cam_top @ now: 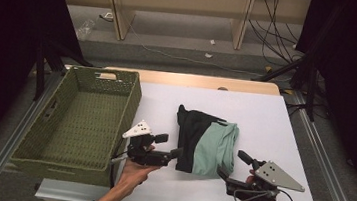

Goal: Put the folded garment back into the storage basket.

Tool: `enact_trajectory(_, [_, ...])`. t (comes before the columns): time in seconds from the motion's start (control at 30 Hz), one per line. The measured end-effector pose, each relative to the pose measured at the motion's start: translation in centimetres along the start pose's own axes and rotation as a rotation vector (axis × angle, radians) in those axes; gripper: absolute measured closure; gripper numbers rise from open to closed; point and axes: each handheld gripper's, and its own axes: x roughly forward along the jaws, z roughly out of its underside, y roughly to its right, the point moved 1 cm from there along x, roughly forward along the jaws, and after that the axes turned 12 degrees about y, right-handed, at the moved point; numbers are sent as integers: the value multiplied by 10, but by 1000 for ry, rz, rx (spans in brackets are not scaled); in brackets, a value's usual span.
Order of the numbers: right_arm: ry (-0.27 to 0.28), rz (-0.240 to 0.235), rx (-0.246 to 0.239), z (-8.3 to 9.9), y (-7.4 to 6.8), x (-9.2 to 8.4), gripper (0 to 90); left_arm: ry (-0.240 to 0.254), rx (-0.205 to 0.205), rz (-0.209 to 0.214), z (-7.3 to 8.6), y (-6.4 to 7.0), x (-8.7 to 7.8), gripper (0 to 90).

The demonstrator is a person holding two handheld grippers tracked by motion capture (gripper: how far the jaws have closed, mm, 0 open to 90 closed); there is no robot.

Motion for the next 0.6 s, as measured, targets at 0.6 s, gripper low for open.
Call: enact_trajectory(0.6, [5,8,-8,-1,-2,-3,189,-143,-74,-76,4,-7,33,159])
